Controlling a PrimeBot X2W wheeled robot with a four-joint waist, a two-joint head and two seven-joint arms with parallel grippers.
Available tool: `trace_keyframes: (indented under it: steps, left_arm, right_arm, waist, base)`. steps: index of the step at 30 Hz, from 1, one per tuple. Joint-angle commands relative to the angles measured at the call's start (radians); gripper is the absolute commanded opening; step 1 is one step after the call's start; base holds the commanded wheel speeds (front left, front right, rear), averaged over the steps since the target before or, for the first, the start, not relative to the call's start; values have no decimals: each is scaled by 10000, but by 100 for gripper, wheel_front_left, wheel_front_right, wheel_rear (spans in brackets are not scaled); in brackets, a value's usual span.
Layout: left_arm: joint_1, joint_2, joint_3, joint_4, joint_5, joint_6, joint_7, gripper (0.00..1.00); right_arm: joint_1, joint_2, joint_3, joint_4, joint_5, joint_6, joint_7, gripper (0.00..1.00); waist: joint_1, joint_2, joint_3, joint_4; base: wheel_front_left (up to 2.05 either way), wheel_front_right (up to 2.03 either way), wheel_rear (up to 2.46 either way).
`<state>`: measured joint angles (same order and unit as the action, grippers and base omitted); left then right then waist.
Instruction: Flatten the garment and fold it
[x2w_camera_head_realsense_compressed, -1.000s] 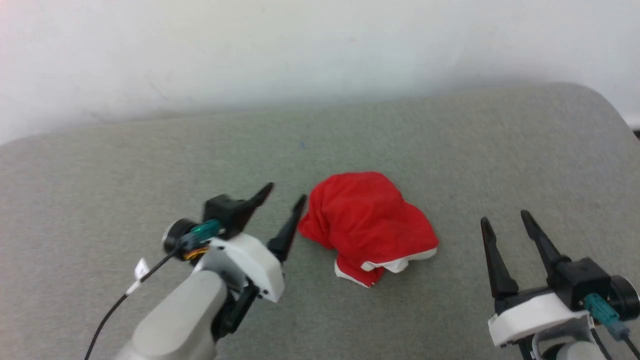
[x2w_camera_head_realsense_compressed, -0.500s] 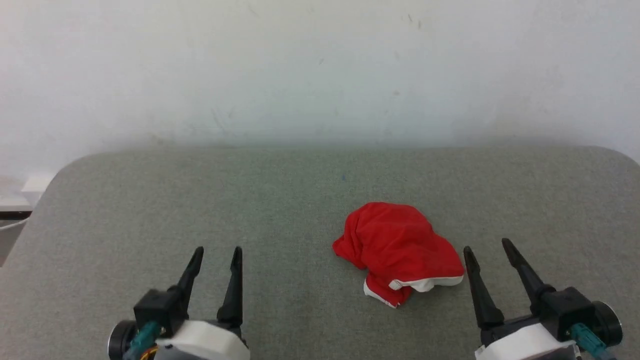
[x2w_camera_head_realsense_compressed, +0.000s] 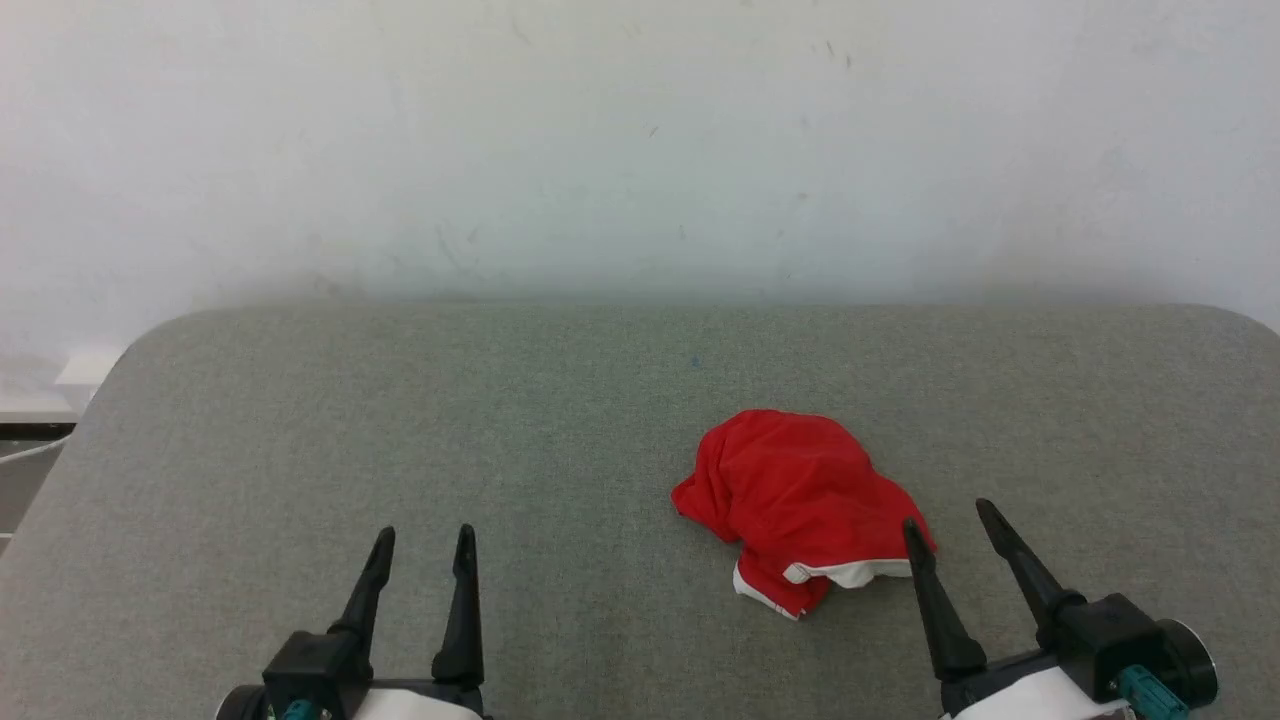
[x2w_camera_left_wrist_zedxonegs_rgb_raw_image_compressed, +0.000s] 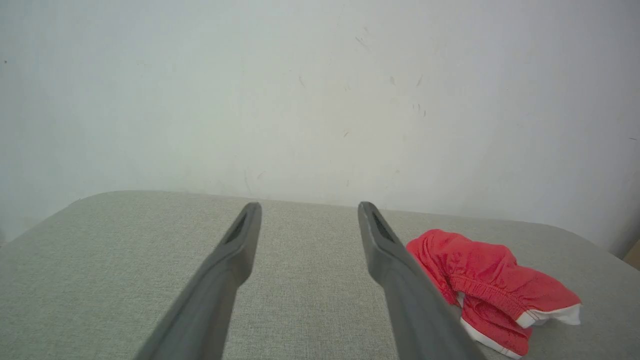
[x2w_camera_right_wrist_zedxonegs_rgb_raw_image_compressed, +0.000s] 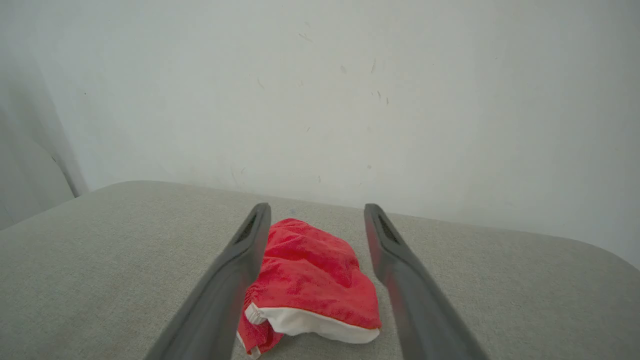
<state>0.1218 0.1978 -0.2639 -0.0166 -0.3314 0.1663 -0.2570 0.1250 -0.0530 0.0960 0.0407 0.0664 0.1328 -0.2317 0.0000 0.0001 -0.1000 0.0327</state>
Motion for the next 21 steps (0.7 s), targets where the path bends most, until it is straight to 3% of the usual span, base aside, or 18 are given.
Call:
trace_keyframes:
  steps: [1,14,21]
  left_arm:
    - [107,-77,85,43,139,-131,-46,100]
    - [-228,-477,83,992,666,-1157,76,100]
    - [-1729,-408,-647,871,569,-1753,2488,100]
  right_arm:
    - [15,28,-2,24,81,-21,-66,100]
    - [-177,28,-3,-11,-102,-21,41,100]
    - [-482,28,-1,-308,-334,-21,169,100]
  waist:
    - [0,-1,26,18]
    - [0,-1,540,-48]
    - [0,-1,1578,-392]
  base:
    - [0,0,0]
    - [0,0,0]
    - [0,0,0]
